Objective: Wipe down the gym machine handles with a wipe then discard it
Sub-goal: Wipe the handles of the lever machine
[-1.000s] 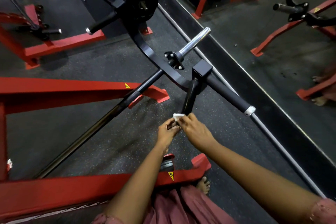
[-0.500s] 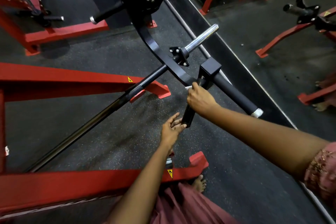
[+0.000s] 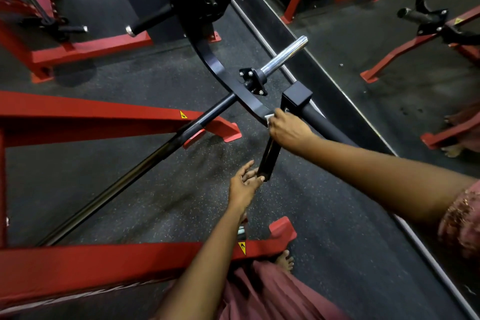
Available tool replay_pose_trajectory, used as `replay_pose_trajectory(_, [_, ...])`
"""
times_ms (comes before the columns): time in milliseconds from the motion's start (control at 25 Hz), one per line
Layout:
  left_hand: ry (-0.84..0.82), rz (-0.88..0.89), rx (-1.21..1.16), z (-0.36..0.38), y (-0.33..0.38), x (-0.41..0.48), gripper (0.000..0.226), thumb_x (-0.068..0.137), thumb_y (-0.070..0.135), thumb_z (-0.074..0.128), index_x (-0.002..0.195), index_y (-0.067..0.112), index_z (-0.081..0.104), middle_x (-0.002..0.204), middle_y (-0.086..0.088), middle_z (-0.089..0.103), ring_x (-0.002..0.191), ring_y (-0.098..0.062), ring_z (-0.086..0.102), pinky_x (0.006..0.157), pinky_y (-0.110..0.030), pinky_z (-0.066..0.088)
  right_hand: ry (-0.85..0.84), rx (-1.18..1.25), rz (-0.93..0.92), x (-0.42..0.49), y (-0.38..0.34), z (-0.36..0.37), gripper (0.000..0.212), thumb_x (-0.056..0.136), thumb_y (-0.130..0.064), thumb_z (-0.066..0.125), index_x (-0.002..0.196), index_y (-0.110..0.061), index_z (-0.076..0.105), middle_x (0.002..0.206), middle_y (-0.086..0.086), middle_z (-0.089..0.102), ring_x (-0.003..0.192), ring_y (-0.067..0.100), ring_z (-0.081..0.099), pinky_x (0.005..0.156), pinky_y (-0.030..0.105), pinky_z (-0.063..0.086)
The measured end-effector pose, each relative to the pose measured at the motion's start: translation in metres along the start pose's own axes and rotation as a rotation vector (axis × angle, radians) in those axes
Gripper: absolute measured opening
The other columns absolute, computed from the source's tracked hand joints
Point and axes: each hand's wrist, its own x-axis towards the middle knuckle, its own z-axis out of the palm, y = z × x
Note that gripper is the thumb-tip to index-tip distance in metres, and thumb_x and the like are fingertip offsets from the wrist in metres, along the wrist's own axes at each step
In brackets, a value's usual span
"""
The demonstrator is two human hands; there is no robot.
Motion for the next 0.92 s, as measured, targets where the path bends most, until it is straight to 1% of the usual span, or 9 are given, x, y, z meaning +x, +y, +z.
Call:
replay_pose_trajectory(240, [0.012,-0.017,-0.041,0.002,0.004,-0.002,0.055,0.084,-0.011,0.056,0.134,0.007,0.043,0.118,-0.018,0.061,0.097,-0.017,0.060,0.087,-0.027,0.049,-0.111,-0.123,-0.027,-0.009,-0.046,0.000,0.029,0.093,-0.018,0.045,0.118,-0.006,0.055,0.121,0.017,0.052,0.112,0.029,0.042,0.094,0.034,0.040])
replay_pose_trajectory(440, [-0.014,-0.028,-0.070,-0.001,0.011,-0.003,0.053,0.085,-0.014,0.051,0.134,0.004,0.041,0.084,-0.008,0.057,0.081,-0.011,0.056,0.069,-0.014,0.052,-0.001,-0.050,-0.161,-0.023,-0.073,0.008,0.034,0.095,-0.008,0.030,0.115,0.001,0.056,0.116,0.019,0.055,0.110,0.033,0.046,0.099,0.037,0.037])
replay_pose_trajectory(520, [-0.063,-0.037,-0.061,-0.006,0.013,-0.004,0.052,0.086,-0.013,0.051,0.134,0.005,0.043,0.089,-0.010,0.057,0.086,-0.014,0.055,0.072,-0.016,0.052,0.026,0.112,-0.169,-0.029,-0.077,0.019,0.032,0.095,-0.009,0.033,0.115,-0.002,0.057,0.118,0.015,0.055,0.110,0.030,0.046,0.098,0.036,0.037])
replay_pose_trajectory(560, [-0.087,-0.050,-0.055,-0.008,0.014,-0.005,0.051,0.087,-0.012,0.051,0.133,0.007,0.045,0.092,-0.010,0.058,0.089,-0.015,0.056,0.075,-0.017,0.052,0.062,0.325,-0.122,-0.034,-0.077,0.022,0.031,0.094,-0.009,0.036,0.117,-0.003,0.057,0.120,0.013,0.055,0.111,0.029,0.045,0.097,0.034,0.036])
replay_pose_trajectory(640, [-0.094,-0.060,-0.009,-0.010,0.018,-0.004,0.046,0.089,-0.005,0.053,0.131,0.010,0.046,0.101,-0.006,0.064,0.091,-0.013,0.059,0.081,-0.020,0.050,0.301,0.980,0.253,-0.046,-0.070,0.026,0.033,0.091,-0.002,0.043,0.119,-0.006,0.058,0.119,0.010,0.058,0.107,0.024,0.050,0.092,0.027,0.038])
replay_pose_trajectory(760, [-0.076,0.013,0.155,-0.003,0.026,0.002,0.040,0.091,0.008,0.055,0.130,0.015,0.049,0.110,-0.004,0.063,0.104,-0.013,0.058,0.096,-0.030,0.045,0.592,1.643,1.059,-0.044,-0.044,0.038,0.041,0.091,0.003,0.040,0.122,-0.015,0.058,0.104,0.004,0.062,0.068,0.008,0.051,0.058,0.007,0.039])
replay_pose_trajectory(800, [-0.072,0.038,0.195,0.000,0.028,0.005,0.038,0.091,0.009,0.056,0.128,0.016,0.052,0.110,-0.003,0.062,0.105,-0.013,0.057,0.097,-0.031,0.043,0.600,1.772,1.177,-0.034,-0.036,0.043,0.042,0.092,0.001,0.039,0.124,-0.018,0.057,0.105,0.002,0.061,0.065,0.004,0.048,0.055,0.007,0.038])
replay_pose_trajectory(840, [-0.065,0.065,0.226,0.003,0.029,0.008,0.037,0.090,0.008,0.058,0.125,0.016,0.054,0.109,-0.004,0.063,0.104,-0.013,0.057,0.096,-0.031,0.043,0.618,1.895,1.215,-0.023,-0.032,0.045,0.041,0.093,0.000,0.039,0.126,-0.019,0.055,0.111,0.001,0.062,0.072,0.005,0.052,0.062,0.009,0.040])
replay_pose_trajectory(920, [-0.050,0.119,0.277,0.007,0.028,0.013,0.036,0.087,0.004,0.060,0.121,0.015,0.058,0.107,-0.005,0.065,0.100,-0.013,0.059,0.094,-0.030,0.045,0.676,2.073,1.211,-0.004,-0.035,0.043,0.040,0.093,0.000,0.040,0.128,-0.014,0.053,0.127,0.003,0.057,0.104,0.013,0.056,0.084,0.017,0.041])
